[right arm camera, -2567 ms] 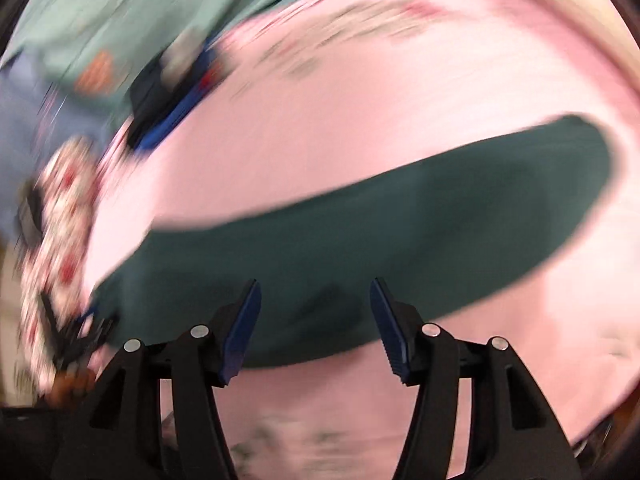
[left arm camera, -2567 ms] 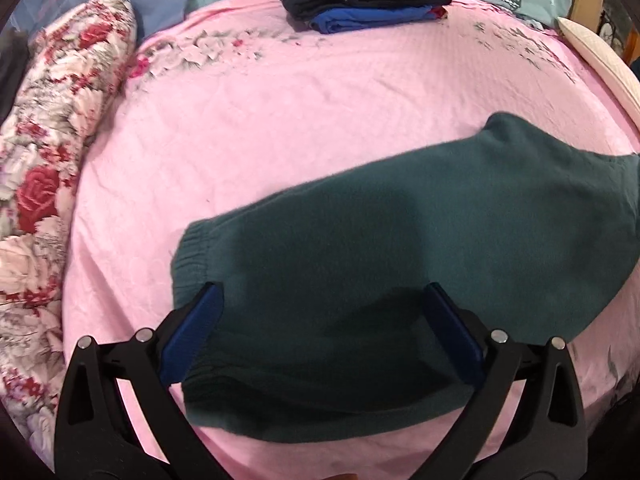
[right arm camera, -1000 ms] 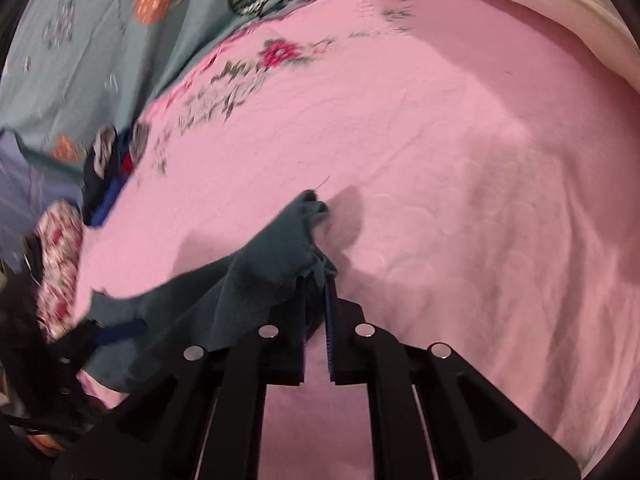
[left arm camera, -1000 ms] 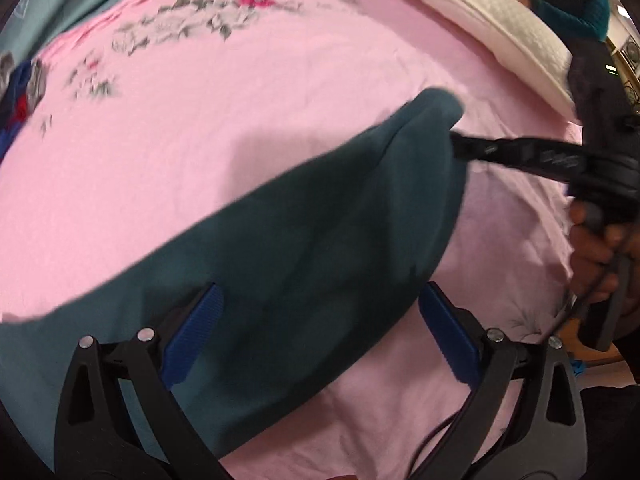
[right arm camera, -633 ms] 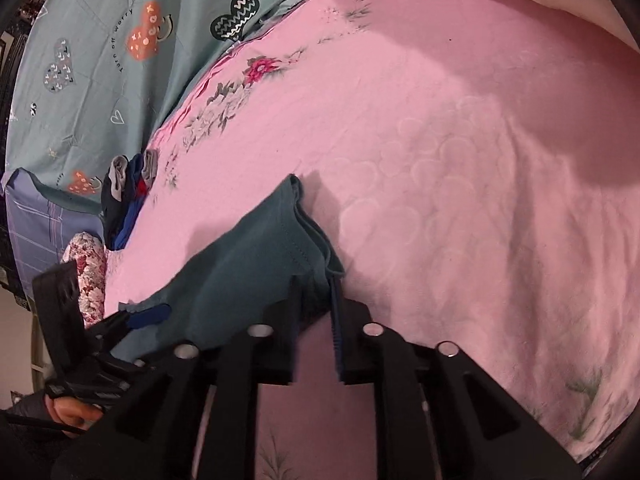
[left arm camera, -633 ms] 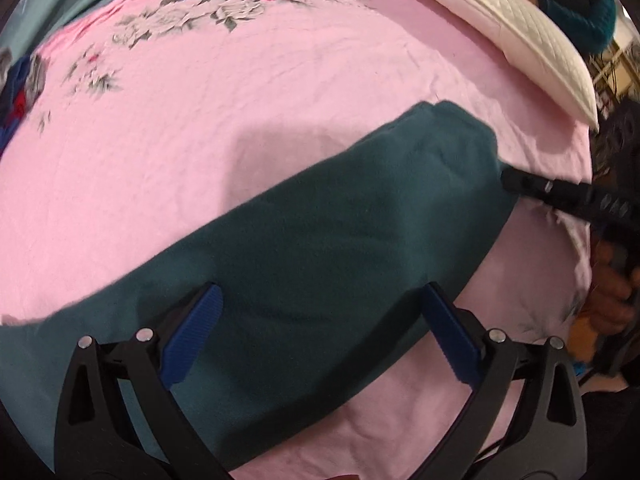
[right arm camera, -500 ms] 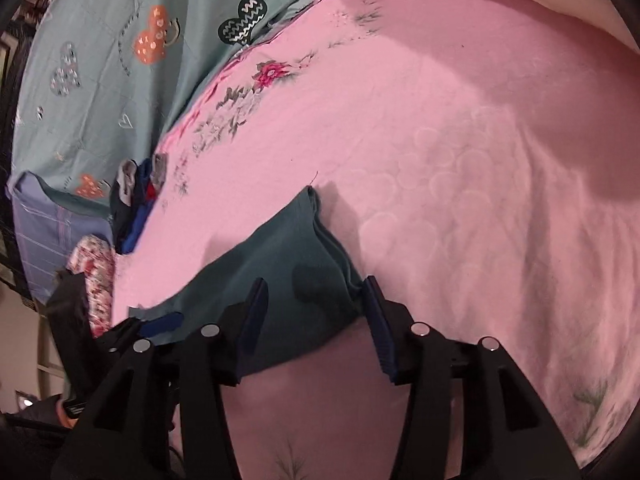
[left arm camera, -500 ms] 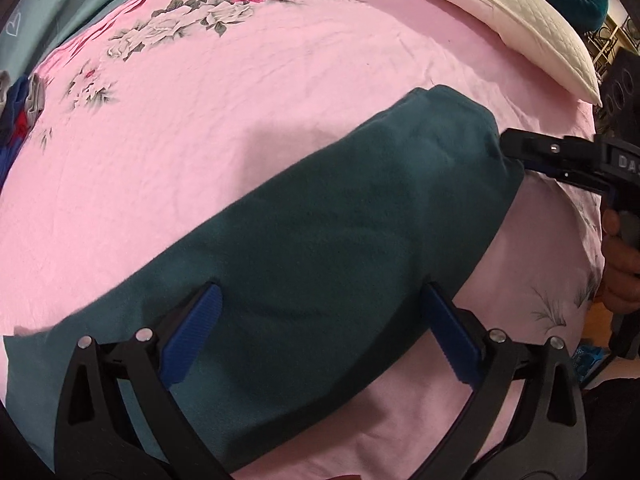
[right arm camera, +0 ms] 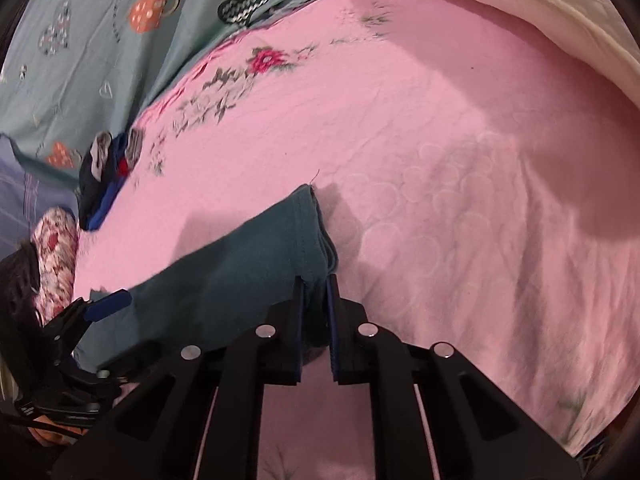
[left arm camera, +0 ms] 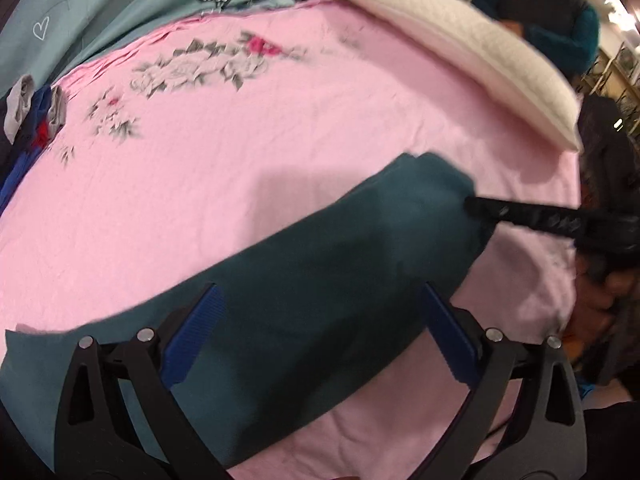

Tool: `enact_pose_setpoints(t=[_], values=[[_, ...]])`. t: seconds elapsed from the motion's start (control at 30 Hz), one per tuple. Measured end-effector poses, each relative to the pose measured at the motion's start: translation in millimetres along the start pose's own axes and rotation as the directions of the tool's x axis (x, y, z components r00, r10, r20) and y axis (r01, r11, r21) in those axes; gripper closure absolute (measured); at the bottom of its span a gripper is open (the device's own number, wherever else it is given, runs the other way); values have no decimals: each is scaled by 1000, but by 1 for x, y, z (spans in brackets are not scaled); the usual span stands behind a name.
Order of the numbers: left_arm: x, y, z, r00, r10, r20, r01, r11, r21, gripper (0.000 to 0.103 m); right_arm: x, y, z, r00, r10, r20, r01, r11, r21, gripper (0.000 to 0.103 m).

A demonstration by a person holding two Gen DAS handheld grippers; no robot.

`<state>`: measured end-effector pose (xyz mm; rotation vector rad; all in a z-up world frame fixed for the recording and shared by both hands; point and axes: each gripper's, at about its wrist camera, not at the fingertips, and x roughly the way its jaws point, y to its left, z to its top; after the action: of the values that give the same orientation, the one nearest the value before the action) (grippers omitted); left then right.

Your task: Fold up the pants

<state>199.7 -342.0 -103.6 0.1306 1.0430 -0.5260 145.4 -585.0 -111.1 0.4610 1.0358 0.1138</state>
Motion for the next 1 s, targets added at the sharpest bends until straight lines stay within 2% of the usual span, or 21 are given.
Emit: enact_pose_setpoints(t=[0.1,0.23,0.33,0.43,0.53,0.63,0.7,0.8,0.9,1.0], values=[[27,4,-11,989,-56,-136,58,998,15,4,3,3,-8,999,-39,3,39,999,13,93],[29,-2,-20,994,-21,-110,32,994,100,4,5,3,-7,998,-58,7,58,998,39,93],[0,13,-21,995,-99,-28,100,994,38,4,-6,17,-1,997,-66,33,65,997,29,93],[-33,54,-39,997,-62,42,65,996,-59,3,-27,48,7,996,-19,92,21,1000,-16,93],[-49,105,-67,999,-28,46,37,979,-202,3,-40,104,9,989,48,136,-30,991,-130,93],[-64,157,-102,999,17,34,-5,942,-336,3,-30,172,0,986,116,120,-79,958,-277,93],[-80,189,-125,998,54,45,-30,906,-422,3,-10,223,-19,984,165,65,-127,912,-391,93],[-100,228,-155,995,81,57,-38,843,-537,3,25,275,-52,981,191,-31,-181,847,-500,93],[-114,255,-179,997,50,66,2,781,-624,3,69,307,-93,974,174,-144,-225,791,-569,93],[-117,271,-183,993,-50,107,110,733,-671,4,98,315,-115,974,119,-192,-212,776,-594,93]])
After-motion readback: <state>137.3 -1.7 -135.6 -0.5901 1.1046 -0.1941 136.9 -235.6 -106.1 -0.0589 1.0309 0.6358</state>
